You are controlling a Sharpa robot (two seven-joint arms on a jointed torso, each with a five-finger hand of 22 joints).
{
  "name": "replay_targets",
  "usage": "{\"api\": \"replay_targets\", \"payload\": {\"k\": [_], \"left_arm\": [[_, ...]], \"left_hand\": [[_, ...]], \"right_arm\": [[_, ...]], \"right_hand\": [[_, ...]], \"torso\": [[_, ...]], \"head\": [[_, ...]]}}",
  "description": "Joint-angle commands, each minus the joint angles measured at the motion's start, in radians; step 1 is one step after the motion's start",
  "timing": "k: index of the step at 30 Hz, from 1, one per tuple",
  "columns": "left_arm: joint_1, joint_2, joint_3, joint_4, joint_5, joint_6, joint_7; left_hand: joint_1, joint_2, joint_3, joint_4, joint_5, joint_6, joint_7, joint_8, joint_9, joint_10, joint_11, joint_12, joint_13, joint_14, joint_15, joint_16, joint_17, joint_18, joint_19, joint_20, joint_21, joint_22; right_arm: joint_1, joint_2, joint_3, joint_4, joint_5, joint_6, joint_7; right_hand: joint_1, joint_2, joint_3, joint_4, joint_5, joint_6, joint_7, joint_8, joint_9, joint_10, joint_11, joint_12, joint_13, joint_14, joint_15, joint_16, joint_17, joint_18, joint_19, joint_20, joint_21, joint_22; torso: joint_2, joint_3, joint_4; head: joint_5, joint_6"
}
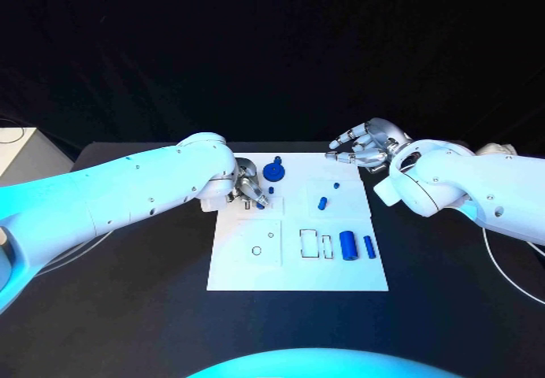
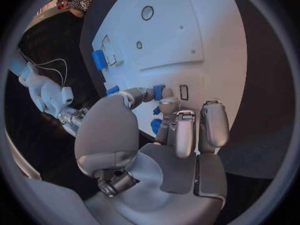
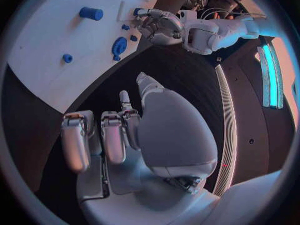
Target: Assemble the parts on the task board
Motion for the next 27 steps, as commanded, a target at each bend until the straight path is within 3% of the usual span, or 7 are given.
{"api": "replay_targets", "payload": {"k": [1, 17, 20, 27], "left_arm": [[-0.012, 0.013, -0.007, -0.002, 0.017, 0.06, -0.008], [-0.012, 0.029, -0.007, -0.021, 0.01, 0.036, -0.009], [-0.012, 0.029, -0.007, -0.023, 0.008, 0.033, -0.009], [-0.013, 0.031, -0.007, -0.024, 0.007, 0.039, -0.01]], "left_hand": [[-0.004, 0.01, 0.203, -0.204, 0.003, 0.015, -0.009, -0.008, 0.003, 0.004, -0.008, 0.001, 0.0, 0.094, -0.008, 0.005, 0.231, -0.018, 0.006, 0.0, 0.004, 0.0], [-0.034, 0.053, 0.183, -0.181, -0.013, 0.02, -0.016, -0.016, 0.008, 0.019, -0.013, 0.005, 0.011, 0.094, -0.011, 0.005, 0.233, -0.018, 0.005, -0.001, 0.0, -0.001], [-0.047, 0.071, 0.182, -0.174, -0.023, 0.02, -0.017, -0.019, 0.011, 0.019, -0.013, 0.004, 0.01, 0.095, -0.011, 0.006, 0.234, -0.018, 0.006, -0.001, -0.001, -0.001], [-0.063, 0.091, 0.181, -0.167, -0.037, 0.02, -0.019, -0.021, 0.014, 0.019, -0.014, 0.004, 0.011, 0.095, -0.012, 0.006, 0.235, -0.018, 0.006, -0.002, -0.002, -0.001]], "right_arm": [[-0.001, 0.001, 0.0, 0.0, -0.008, 0.013, 0.005], [-0.001, 0.003, 0.0, -0.001, -0.009, 0.017, 0.005], [-0.001, 0.003, 0.0, -0.001, -0.009, 0.019, 0.005], [-0.001, 0.004, 0.0, -0.002, -0.009, 0.021, 0.006]], "right_hand": [[-0.006, -0.002, 0.0, 0.004, 0.004, 0.006, 0.001, 0.0, -0.001, -0.002, 0.005, -0.006, 0.155, 0.091, 0.005, -0.007, 0.211, 0.005, 0.084, 0.005, -0.007, 0.235], [-0.006, -0.002, 0.0, 0.004, 0.004, 0.006, 0.001, 0.0, -0.001, -0.002, 0.005, -0.006, 0.155, 0.091, 0.005, -0.007, 0.211, 0.005, 0.084, 0.005, -0.007, 0.235], [-0.005, -0.002, 0.001, 0.003, 0.005, 0.006, 0.001, 0.0, -0.001, -0.002, 0.005, -0.006, 0.154, 0.091, 0.005, -0.007, 0.212, 0.005, 0.084, 0.004, -0.007, 0.234], [-0.005, -0.002, 0.001, 0.003, 0.005, 0.006, 0.001, 0.0, -0.001, -0.002, 0.005, -0.006, 0.155, 0.092, 0.005, -0.007, 0.212, 0.005, 0.084, 0.004, -0.007, 0.234]], "torso": [[0.001, -0.0001, -0.0002], [0.001, -0.001, 0.0004], [0.001, -0.0014, 0.001], [0.001, -0.001, 0.0005]], "head": [[-0.002, 0.001], [-0.003, -0.004], [-0.004, -0.004], [-0.003, -0.006]]}}
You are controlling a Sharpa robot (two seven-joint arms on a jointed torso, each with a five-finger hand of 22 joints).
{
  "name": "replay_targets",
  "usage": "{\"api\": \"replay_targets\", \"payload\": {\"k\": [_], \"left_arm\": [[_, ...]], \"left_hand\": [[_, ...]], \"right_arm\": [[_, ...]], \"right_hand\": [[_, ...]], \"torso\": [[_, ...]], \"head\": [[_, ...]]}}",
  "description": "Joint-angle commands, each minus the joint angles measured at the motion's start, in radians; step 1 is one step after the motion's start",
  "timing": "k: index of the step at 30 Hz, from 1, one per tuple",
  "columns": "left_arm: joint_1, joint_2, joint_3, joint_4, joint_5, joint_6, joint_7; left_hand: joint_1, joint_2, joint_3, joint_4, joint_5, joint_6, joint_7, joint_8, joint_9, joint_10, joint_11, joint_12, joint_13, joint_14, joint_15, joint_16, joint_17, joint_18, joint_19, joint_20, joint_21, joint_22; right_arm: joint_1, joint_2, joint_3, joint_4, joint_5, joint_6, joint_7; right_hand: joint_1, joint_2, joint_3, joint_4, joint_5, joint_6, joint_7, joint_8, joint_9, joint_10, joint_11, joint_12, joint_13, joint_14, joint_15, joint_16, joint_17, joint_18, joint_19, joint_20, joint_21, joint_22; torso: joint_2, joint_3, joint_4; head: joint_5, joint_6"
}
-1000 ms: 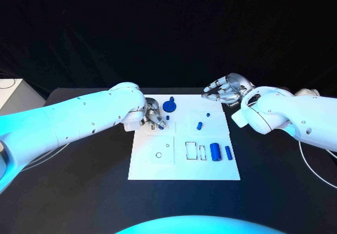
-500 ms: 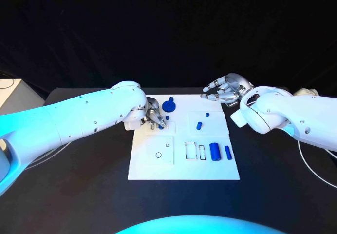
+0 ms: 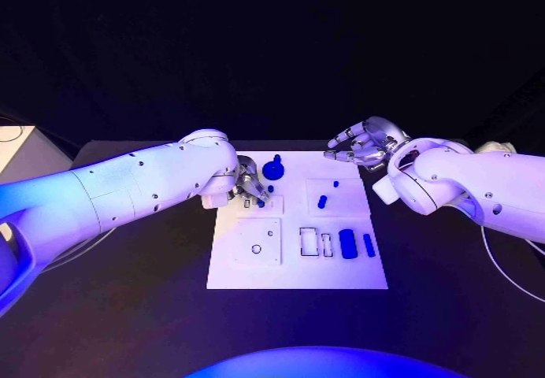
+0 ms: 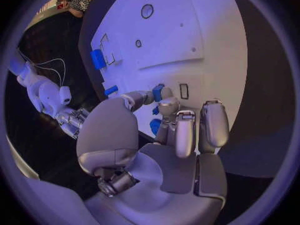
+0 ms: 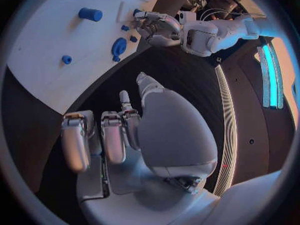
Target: Assemble the parts on the task board
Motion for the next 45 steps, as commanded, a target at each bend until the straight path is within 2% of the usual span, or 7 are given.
{"api": "replay_targets", "payload": {"k": [1, 17, 23, 27, 31, 37, 45], "left_arm": [[-0.014, 0.009, -0.007, 0.002, 0.006, 0.028, 0.002], [-0.015, 0.017, -0.008, -0.005, 0.008, 0.066, -0.002], [-0.015, 0.014, -0.008, -0.002, 0.008, 0.069, -0.001], [-0.015, 0.011, -0.008, -0.001, 0.007, 0.069, -0.001], [-0.016, 0.01, -0.008, -0.002, 0.005, 0.067, -0.001], [-0.016, 0.007, -0.008, -0.003, 0.0, 0.062, 0.001], [-0.016, 0.004, -0.008, -0.003, -0.003, 0.06, 0.001]], "left_hand": [[0.008, 0.021, 0.178, -0.17, -0.008, -0.001, -0.007, -0.004, 0.001, -0.002, -0.009, 0.0, -0.001, 0.096, -0.005, 0.006, 0.235, -0.018, 0.005, -0.002, -0.003, -0.001], [-0.001, 0.023, 0.172, -0.174, -0.022, -0.003, -0.007, -0.006, 0.004, -0.005, -0.009, -0.002, -0.004, 0.096, -0.005, 0.006, 0.235, -0.017, 0.002, -0.002, -0.005, -0.005], [-0.011, 0.006, 0.139, -0.182, -0.026, -0.003, -0.009, -0.006, 0.01, 0.0, -0.01, 0.003, 0.004, 0.098, -0.005, 0.009, 0.242, -0.018, 0.002, -0.001, -0.007, -0.005], [-0.042, -0.009, 0.056, -0.153, -0.03, 0.0, -0.018, -0.012, 0.015, 0.005, -0.015, 0.004, 0.007, 0.098, -0.008, 0.009, 0.242, -0.018, 0.001, -0.002, -0.012, -0.008], [-0.051, -0.01, 0.014, -0.133, -0.03, 0.006, -0.021, -0.019, 0.013, 0.003, -0.016, 0.004, 0.009, 0.098, -0.01, 0.009, 0.241, -0.018, 0.002, -0.004, -0.014, -0.008], [-0.069, -0.012, -0.078, -0.078, -0.032, 0.02, -0.022, -0.033, 0.011, 0.001, -0.018, 0.005, 0.014, 0.098, -0.011, 0.008, 0.242, -0.018, 0.004, -0.006, -0.018, -0.009], [-0.071, -0.013, -0.119, -0.052, -0.033, 0.026, -0.022, -0.039, 0.01, 0.002, -0.018, 0.007, 0.018, 0.098, -0.011, 0.009, 0.243, -0.018, 0.006, -0.007, -0.019, -0.009]], "right_arm": [[-0.001, 0.001, 0.0, 0.0, -0.009, 0.017, 0.006], [-0.001, 0.001, 0.0, 0.001, -0.012, 0.022, 0.005], [-0.001, -0.001, 0.0, 0.002, -0.012, 0.022, 0.005], [-0.001, -0.001, 0.0, 0.002, -0.012, 0.022, 0.005], [-0.001, -0.002, 0.0, 0.002, -0.012, 0.021, 0.005], [-0.001, -0.002, 0.0, 0.002, -0.012, 0.02, 0.006], [-0.001, -0.003, 0.0, 0.002, -0.012, 0.019, 0.006]], "right_hand": [[-0.005, -0.002, 0.001, 0.003, 0.005, 0.006, 0.001, 0.0, -0.001, -0.002, 0.005, -0.006, 0.155, 0.092, 0.005, -0.007, 0.212, 0.005, 0.084, 0.004, -0.007, 0.234], [-0.005, -0.002, 0.001, 0.003, 0.005, 0.006, 0.001, 0.0, -0.001, -0.002, 0.005, -0.006, 0.155, 0.092, 0.005, -0.007, 0.212, 0.005, 0.084, 0.004, -0.007, 0.234], [-0.005, -0.002, 0.001, 0.003, 0.005, 0.006, 0.001, 0.0, -0.001, -0.002, 0.005, -0.006, 0.155, 0.092, 0.005, -0.007, 0.212, 0.005, 0.084, 0.004, -0.007, 0.234], [-0.004, -0.002, 0.001, 0.002, 0.005, 0.006, 0.001, 0.0, -0.002, -0.003, 0.005, -0.007, 0.154, 0.091, 0.005, -0.008, 0.21, 0.005, 0.083, 0.004, -0.009, 0.232], [-0.004, -0.002, 0.001, 0.002, 0.005, 0.006, 0.001, 0.0, -0.002, -0.003, 0.005, -0.007, 0.154, 0.091, 0.005, -0.008, 0.21, 0.005, 0.083, 0.004, -0.009, 0.232], [-0.005, -0.003, 0.001, 0.003, 0.005, 0.006, 0.001, -0.001, -0.002, -0.003, 0.005, -0.007, 0.154, 0.091, 0.005, -0.008, 0.209, 0.005, 0.083, 0.004, -0.009, 0.232], [-0.006, -0.003, 0.001, 0.003, 0.004, 0.006, 0.001, -0.001, -0.002, -0.003, 0.005, -0.007, 0.154, 0.091, 0.005, -0.008, 0.209, 0.005, 0.083, 0.004, -0.01, 0.232]], "torso": [[0.0, 0.0001, -0.0008], [-0.001, -0.0004, -0.0003], [-0.001, -0.0005, -0.0004], [-0.002, -0.0006, 0.0006], [-0.002, -0.0008, 0.0011], [-0.002, -0.0004, -0.0001], [-0.001, 0.0003, -0.0004]], "head": [[0.0, -0.002], [-0.005, -0.008], [-0.006, -0.008], [-0.006, -0.009], [-0.006, -0.009], [-0.005, -0.009], [-0.006, -0.01]]}}
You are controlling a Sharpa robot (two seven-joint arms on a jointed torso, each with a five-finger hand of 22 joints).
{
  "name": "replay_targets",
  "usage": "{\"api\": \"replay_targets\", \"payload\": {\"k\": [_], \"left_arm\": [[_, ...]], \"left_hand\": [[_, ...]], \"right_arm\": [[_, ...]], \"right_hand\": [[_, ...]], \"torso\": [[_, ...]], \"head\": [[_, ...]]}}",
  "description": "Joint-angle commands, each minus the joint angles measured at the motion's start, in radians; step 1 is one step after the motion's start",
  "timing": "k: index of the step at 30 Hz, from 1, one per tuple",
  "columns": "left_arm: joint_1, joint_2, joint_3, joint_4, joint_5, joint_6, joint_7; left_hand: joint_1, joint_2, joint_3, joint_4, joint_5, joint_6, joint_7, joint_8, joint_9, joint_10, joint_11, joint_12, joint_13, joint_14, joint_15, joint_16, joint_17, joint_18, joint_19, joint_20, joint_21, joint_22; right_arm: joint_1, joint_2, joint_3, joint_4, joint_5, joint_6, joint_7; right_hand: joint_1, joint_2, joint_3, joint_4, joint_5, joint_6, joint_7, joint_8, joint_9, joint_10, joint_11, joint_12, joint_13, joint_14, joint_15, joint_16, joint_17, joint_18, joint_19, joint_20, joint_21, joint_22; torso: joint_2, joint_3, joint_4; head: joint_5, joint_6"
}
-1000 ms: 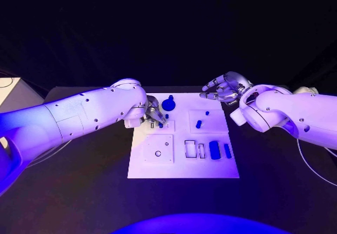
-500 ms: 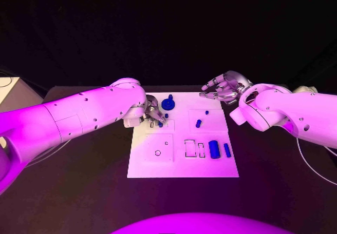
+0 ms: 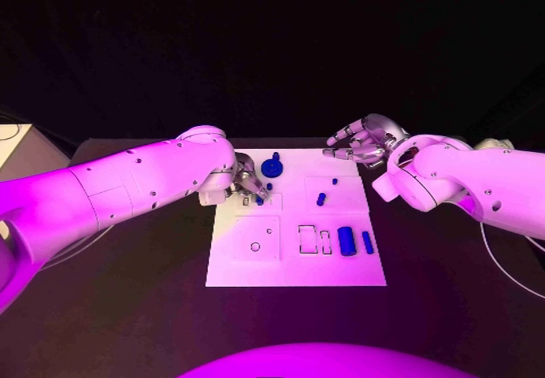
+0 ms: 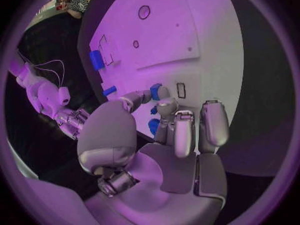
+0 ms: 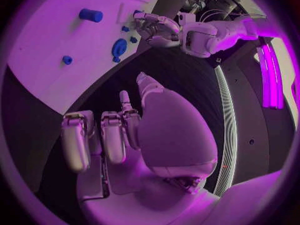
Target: Assemble the parts on the task board
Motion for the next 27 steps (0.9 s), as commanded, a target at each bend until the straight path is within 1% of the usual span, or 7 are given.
{"api": "replay_targets", "payload": {"k": [1, 10, 13, 17, 19, 21, 27], "left_arm": [[-0.016, 0.003, -0.009, 0.007, 0.008, 0.042, 0.003], [-0.017, 0.0, -0.009, 0.007, 0.002, 0.037, 0.004], [-0.017, -0.001, -0.009, 0.007, 0.001, 0.035, 0.005], [-0.017, -0.007, -0.008, 0.01, -0.001, 0.026, 0.005], [-0.017, -0.01, -0.008, 0.012, -0.002, 0.022, 0.005], [-0.017, -0.014, -0.008, 0.016, -0.003, 0.018, 0.006], [-0.017, -0.027, -0.001, 0.028, -0.009, 0.005, 0.006]], "left_hand": [[-0.009, -0.004, -0.015, 0.003, -0.006, 0.001, 0.006, -0.001, 0.0, 0.002, 0.0, 0.007, 0.002, 0.099, -0.005, 0.004, 0.243, -0.018, 0.002, -0.003, -0.004, 0.0], [-0.005, -0.008, -0.066, 0.035, -0.022, 0.007, 0.006, -0.008, 0.0, 0.003, 0.0, 0.009, 0.006, 0.099, -0.005, 0.004, 0.244, -0.018, 0.003, -0.004, -0.005, 0.0], [0.005, -0.007, -0.091, 0.053, -0.056, 0.009, 0.005, -0.012, 0.0, 0.003, -0.001, 0.01, 0.009, 0.099, -0.005, 0.005, 0.245, -0.019, 0.004, -0.004, -0.005, 0.001], [0.021, -0.006, -0.134, 0.094, -0.157, 0.015, 0.006, -0.019, 0.002, 0.006, 0.0, 0.013, 0.015, 0.1, -0.005, 0.005, 0.246, -0.019, 0.008, -0.003, -0.004, 0.005], [0.024, -0.007, -0.141, 0.102, -0.168, 0.015, 0.006, -0.02, 0.002, 0.005, 0.0, 0.012, 0.014, 0.1, -0.005, 0.006, 0.247, -0.019, 0.008, -0.003, -0.005, 0.005], [0.03, -0.011, -0.167, 0.129, -0.236, 0.018, 0.007, -0.022, 0.004, 0.006, 0.001, 0.014, 0.016, 0.1, -0.004, 0.005, 0.246, -0.019, 0.008, -0.003, -0.005, 0.005], [0.039, -0.013, -0.188, 0.154, -0.264, 0.019, 0.008, -0.025, 0.005, 0.006, 0.002, 0.014, 0.017, 0.1, -0.003, 0.005, 0.245, -0.019, 0.009, -0.002, -0.005, 0.006]], "right_arm": [[-0.001, 0.0, 0.0, 0.001, -0.009, 0.01, 0.006], [-0.001, -0.001, 0.0, 0.001, -0.009, 0.009, 0.007], [-0.001, -0.001, 0.0, 0.001, -0.008, 0.009, 0.007], [-0.001, -0.002, 0.0, 0.0, -0.008, 0.008, 0.008], [-0.001, -0.002, 0.0, 0.0, -0.008, 0.007, 0.008], [-0.001, -0.002, 0.0, -0.001, -0.007, 0.007, 0.009], [-0.001, -0.002, 0.0, -0.002, -0.007, 0.006, 0.009]], "right_hand": [[-0.006, -0.003, 0.001, 0.003, 0.004, 0.006, 0.001, -0.001, -0.001, -0.003, 0.005, -0.002, 0.154, 0.091, 0.005, -0.004, 0.209, 0.005, 0.083, 0.004, -0.006, 0.232], [-0.007, -0.002, 0.0, 0.004, 0.003, 0.006, 0.001, -0.001, -0.001, -0.005, 0.005, -0.004, 0.152, 0.09, 0.005, -0.005, 0.208, 0.006, 0.082, 0.004, -0.008, 0.231], [-0.008, -0.002, 0.0, 0.004, 0.003, 0.006, 0.002, -0.001, -0.001, -0.005, 0.005, -0.004, 0.152, 0.09, 0.005, -0.004, 0.208, 0.006, 0.082, 0.004, -0.007, 0.232], [-0.009, -0.002, 0.0, 0.005, 0.002, 0.006, 0.002, -0.001, -0.001, -0.005, 0.005, -0.004, 0.152, 0.09, 0.005, -0.005, 0.208, 0.006, 0.082, 0.004, -0.008, 0.231], [-0.009, -0.002, 0.0, 0.005, 0.002, 0.006, 0.002, -0.001, -0.001, -0.005, 0.005, -0.004, 0.152, 0.09, 0.005, -0.005, 0.208, 0.006, 0.082, 0.004, -0.008, 0.231], [-0.009, -0.002, 0.0, 0.005, 0.002, 0.006, 0.002, -0.001, -0.001, -0.005, 0.005, -0.004, 0.152, 0.09, 0.005, -0.005, 0.208, 0.006, 0.082, 0.004, -0.008, 0.231], [-0.012, -0.002, -0.001, 0.006, 0.001, 0.006, 0.002, 0.0, -0.001, -0.005, 0.005, -0.005, 0.152, 0.09, 0.005, -0.005, 0.207, 0.006, 0.081, 0.004, -0.009, 0.23]], "torso": [[0.0, 0.0005, -0.0001], [0.0, 0.0006, -0.0004], [0.0, 0.0004, -0.0007], [0.0, -0.0002, 0.0001], [0.0, -0.0001, 0.0002], [0.0, -0.0004, 0.0003], [0.0, -0.0003, 0.0005]], "head": [[0.0, 0.001], [-0.001, 0.0], [-0.001, 0.002], [-0.001, 0.002], [-0.001, 0.003], [-0.002, 0.003], [-0.003, 0.004]]}}
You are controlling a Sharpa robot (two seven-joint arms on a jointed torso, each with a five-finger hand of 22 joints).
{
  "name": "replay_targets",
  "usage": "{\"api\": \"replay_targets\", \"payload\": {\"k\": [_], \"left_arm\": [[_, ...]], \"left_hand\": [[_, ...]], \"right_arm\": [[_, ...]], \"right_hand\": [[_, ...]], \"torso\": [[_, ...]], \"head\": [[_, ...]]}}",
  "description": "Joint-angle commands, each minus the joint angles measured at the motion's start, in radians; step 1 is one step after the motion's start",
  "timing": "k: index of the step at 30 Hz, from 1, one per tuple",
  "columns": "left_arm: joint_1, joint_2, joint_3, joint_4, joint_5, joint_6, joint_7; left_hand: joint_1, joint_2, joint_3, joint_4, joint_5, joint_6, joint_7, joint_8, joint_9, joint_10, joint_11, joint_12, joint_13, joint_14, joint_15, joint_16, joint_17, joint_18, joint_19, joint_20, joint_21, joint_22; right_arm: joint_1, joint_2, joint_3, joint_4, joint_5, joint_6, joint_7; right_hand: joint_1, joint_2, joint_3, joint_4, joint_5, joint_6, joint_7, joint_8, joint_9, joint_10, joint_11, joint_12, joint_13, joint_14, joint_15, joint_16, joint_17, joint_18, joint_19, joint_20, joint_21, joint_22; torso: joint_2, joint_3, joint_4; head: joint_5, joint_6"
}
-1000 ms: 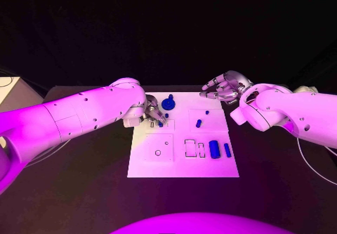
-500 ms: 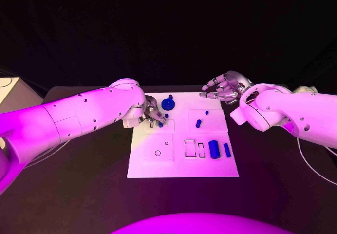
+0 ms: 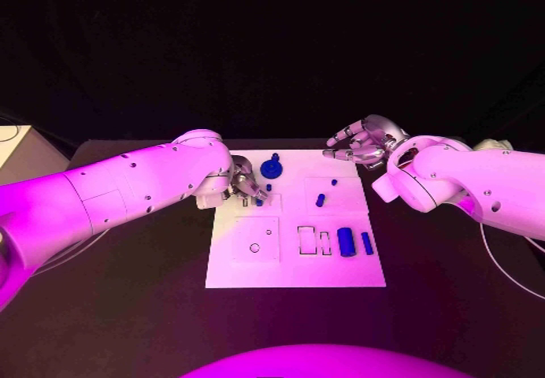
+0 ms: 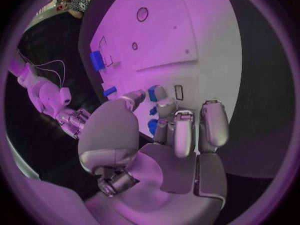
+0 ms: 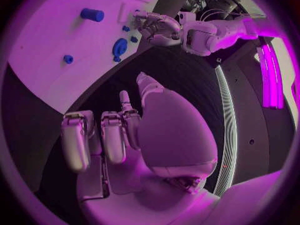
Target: Assemble the parts on the task board
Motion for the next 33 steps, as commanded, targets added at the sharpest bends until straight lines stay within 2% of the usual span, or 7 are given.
{"api": "replay_targets", "payload": {"k": [1, 8, 11, 21, 25, 31, 33], "left_arm": [[-0.01, -0.007, -0.003, 0.009, -0.006, 0.017, -0.005], [-0.01, -0.018, 0.011, 0.024, -0.01, 0.004, -0.004], [-0.01, -0.024, 0.026, 0.034, -0.009, -0.005, -0.003], [-0.01, -0.048, 0.067, 0.06, -0.022, -0.022, -0.002], [-0.005, -0.066, 0.088, 0.075, -0.035, -0.012, -0.003], [0.012, -0.092, 0.114, 0.08, -0.038, 0.003, -0.002], [0.018, -0.096, 0.121, 0.068, -0.027, -0.008, 0.002]], "left_hand": [[0.012, 0.001, -0.005, 0.007, -0.007, 0.005, 0.001, -0.005, 0.002, 0.004, 0.0, 0.005, 0.001, 0.1, -0.003, 0.004, 0.245, -0.019, 0.005, 0.002, -0.005, 0.001], [0.013, 0.0, -0.011, 0.011, -0.013, 0.005, 0.001, -0.005, 0.002, 0.004, 0.0, 0.005, 0.001, 0.1, -0.003, 0.005, 0.245, -0.019, 0.006, 0.002, -0.005, 0.002], [0.013, 0.0, -0.015, 0.013, -0.017, 0.006, 0.001, -0.005, 0.003, 0.004, 0.0, 0.005, 0.001, 0.099, -0.003, 0.004, 0.244, -0.019, 0.005, 0.002, -0.006, 0.001], [0.012, -0.003, -0.023, 0.014, -0.024, 0.005, 0.002, -0.005, 0.004, 0.003, 0.0, 0.004, 0.0, 0.099, -0.003, 0.003, 0.242, -0.019, 0.005, 0.002, -0.006, 0.001], [0.014, -0.004, -0.025, 0.013, -0.025, 0.004, 0.002, -0.005, 0.005, 0.0, 0.0, 0.001, -0.005, 0.097, -0.003, 0.0, 0.237, -0.018, 0.002, 0.002, -0.008, -0.003], [0.05, 0.001, -0.041, 0.012, -0.019, -0.029, 0.013, -0.011, 0.012, -0.044, 0.011, -0.032, -0.054, 0.084, 0.005, -0.02, 0.201, -0.009, -0.031, 0.008, -0.029, -0.043], [0.093, 0.012, -0.044, 0.012, -0.01, -0.079, 0.037, -0.043, 0.002, -0.115, 0.032, -0.085, -0.13, 0.06, 0.024, -0.053, 0.145, 0.004, -0.082, 0.023, -0.063, -0.103]], "right_arm": [[-0.001, -0.001, 0.0, 0.0, -0.007, 0.006, 0.009], [-0.002, -0.001, 0.0, -0.002, -0.006, 0.005, 0.01], [-0.002, -0.001, 0.0, -0.003, -0.005, 0.005, 0.011], [-0.003, -0.001, 0.0, -0.007, -0.003, 0.004, 0.012], [-0.003, -0.002, 0.0, -0.01, -0.002, 0.003, 0.013], [-0.004, -0.005, 0.0, -0.013, -0.001, 0.003, 0.014], [-0.004, -0.005, 0.0, -0.014, 0.0, 0.003, 0.015]], "right_hand": [[-0.012, -0.002, -0.001, 0.006, 0.001, 0.006, 0.002, 0.0, -0.001, -0.005, 0.005, -0.005, 0.152, 0.09, 0.005, -0.005, 0.207, 0.006, 0.081, 0.004, -0.005, 0.23], [-0.014, -0.002, -0.002, 0.007, 0.0, 0.005, 0.002, -0.001, -0.002, -0.005, 0.005, -0.005, 0.152, 0.09, 0.005, -0.005, 0.207, 0.006, 0.081, 0.004, -0.005, 0.23], [-0.014, -0.002, -0.002, 0.007, 0.0, 0.005, 0.002, -0.001, -0.002, -0.005, 0.005, -0.005, 0.152, 0.09, 0.005, -0.005, 0.207, 0.006, 0.081, 0.004, -0.005, 0.23], [-0.018, -0.001, -0.003, 0.008, -0.002, 0.005, 0.002, -0.001, -0.002, -0.005, 0.005, -0.005, 0.152, 0.09, 0.005, -0.005, 0.206, 0.006, 0.081, 0.004, -0.005, 0.229], [-0.018, -0.001, -0.003, 0.008, -0.002, 0.005, 0.002, -0.001, -0.002, -0.005, 0.005, -0.005, 0.152, 0.09, 0.005, -0.005, 0.206, 0.006, 0.081, 0.004, -0.005, 0.229], [-0.018, -0.001, -0.003, 0.008, -0.002, 0.005, 0.002, -0.001, -0.002, -0.005, 0.005, -0.005, 0.152, 0.09, 0.005, -0.005, 0.206, 0.006, 0.081, 0.004, -0.005, 0.229], [-0.018, -0.001, -0.003, 0.008, -0.002, 0.005, 0.002, -0.001, -0.002, -0.005, 0.005, -0.005, 0.152, 0.09, 0.005, -0.005, 0.206, 0.006, 0.081, 0.004, -0.005, 0.229]], "torso": [[0.0, 0.0, 0.0004], [0.001, -0.0005, -0.0009], [0.001, -0.0005, -0.0007], [-0.002, 0.001, 0.0006], [-0.002, 0.001, 0.0004], [-0.001, 0.0018, 0.0011], [0.0, 0.0011, 0.0002]], "head": [[0.0, 0.001], [0.0, 0.005], [-0.001, 0.005], [-0.001, 0.008], [-0.001, 0.01], [-0.001, 0.017], [0.002, 0.022]]}}
